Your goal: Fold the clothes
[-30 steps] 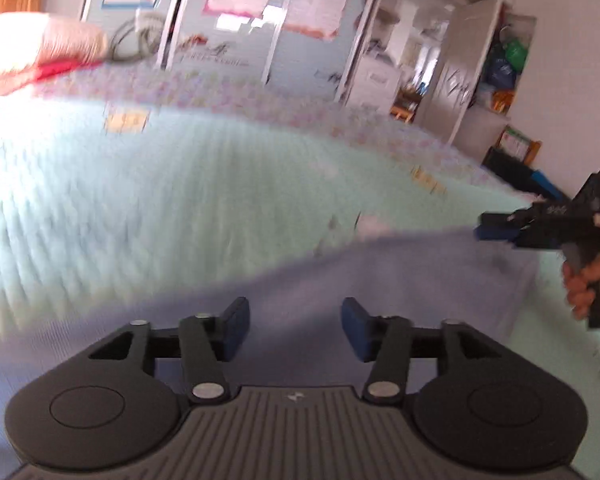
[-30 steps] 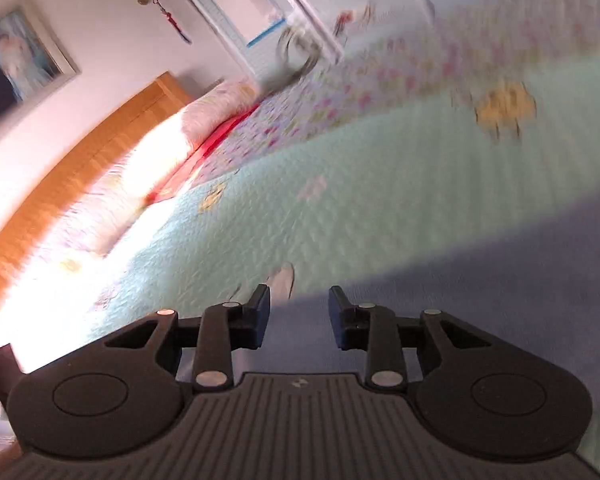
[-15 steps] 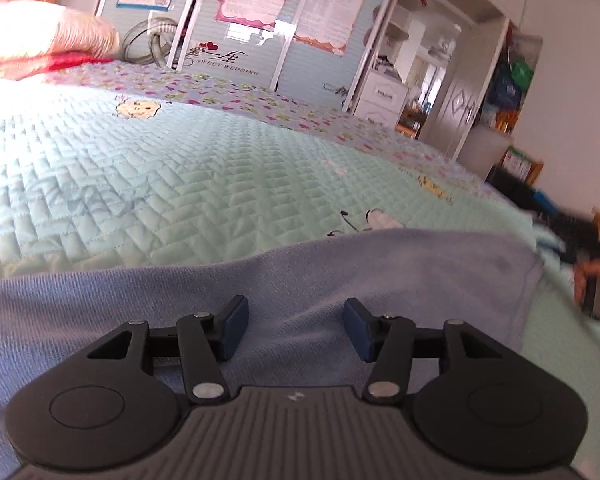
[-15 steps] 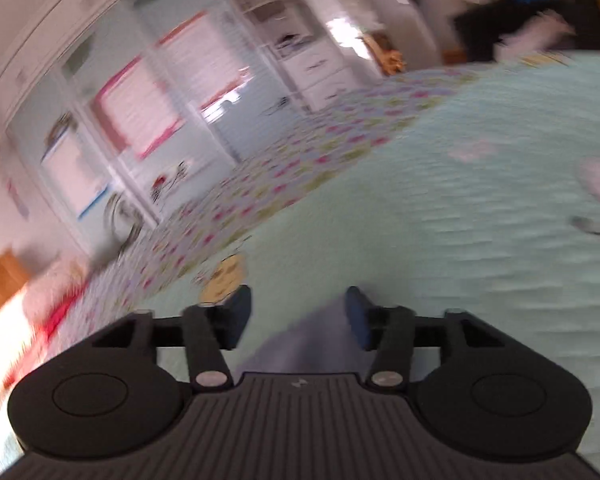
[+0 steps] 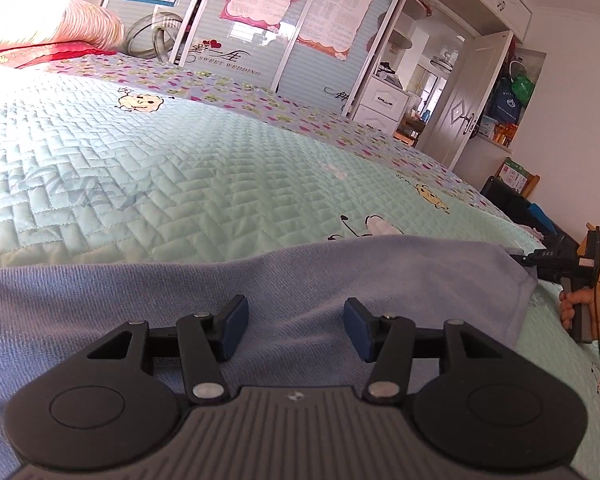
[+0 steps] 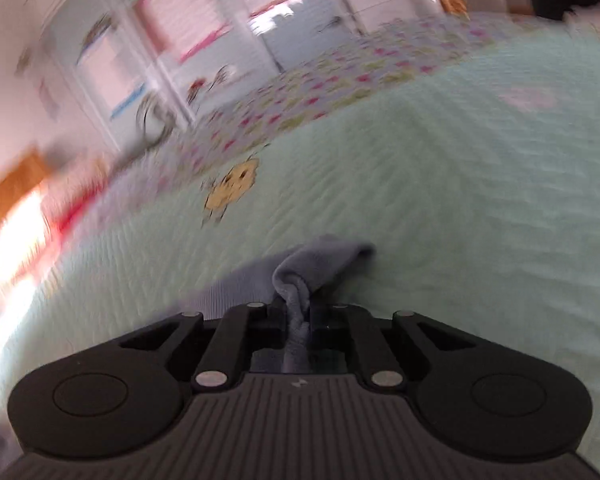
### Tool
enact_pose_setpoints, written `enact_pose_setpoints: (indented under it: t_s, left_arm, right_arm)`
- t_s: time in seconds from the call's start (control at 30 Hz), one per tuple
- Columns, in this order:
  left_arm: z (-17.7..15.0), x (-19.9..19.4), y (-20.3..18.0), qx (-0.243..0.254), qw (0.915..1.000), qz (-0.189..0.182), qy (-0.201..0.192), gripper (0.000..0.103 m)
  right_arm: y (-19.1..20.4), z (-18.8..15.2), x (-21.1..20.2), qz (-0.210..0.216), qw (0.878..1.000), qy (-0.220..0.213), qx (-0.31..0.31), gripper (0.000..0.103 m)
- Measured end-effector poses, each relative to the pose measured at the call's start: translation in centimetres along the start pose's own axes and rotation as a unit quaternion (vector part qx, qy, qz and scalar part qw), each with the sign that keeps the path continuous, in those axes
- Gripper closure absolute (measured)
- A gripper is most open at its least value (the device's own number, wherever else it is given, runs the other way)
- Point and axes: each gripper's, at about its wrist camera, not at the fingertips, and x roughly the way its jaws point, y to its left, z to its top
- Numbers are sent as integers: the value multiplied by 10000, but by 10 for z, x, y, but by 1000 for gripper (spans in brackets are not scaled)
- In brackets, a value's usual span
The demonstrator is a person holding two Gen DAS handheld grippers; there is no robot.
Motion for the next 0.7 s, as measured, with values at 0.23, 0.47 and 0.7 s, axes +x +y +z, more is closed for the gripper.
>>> enact_pose_setpoints:
  t_s: [0.23, 0.47, 0.7]
  left_arm:
    - [0, -1, 3, -107, 9999, -76, -18, 47]
    - [1, -2, 3, -115, 9999, -69, 3, 47]
    - [18, -9, -18, -82, 9985, 363, 401, 48]
  right_arm:
    - [29, 14, 33, -1394, 9690, -147, -2035, 95]
    - [-14, 24, -6, -1911, 9803, -481, 122, 57]
    - [38, -16, -42, 584, 9949, -61, 822, 59]
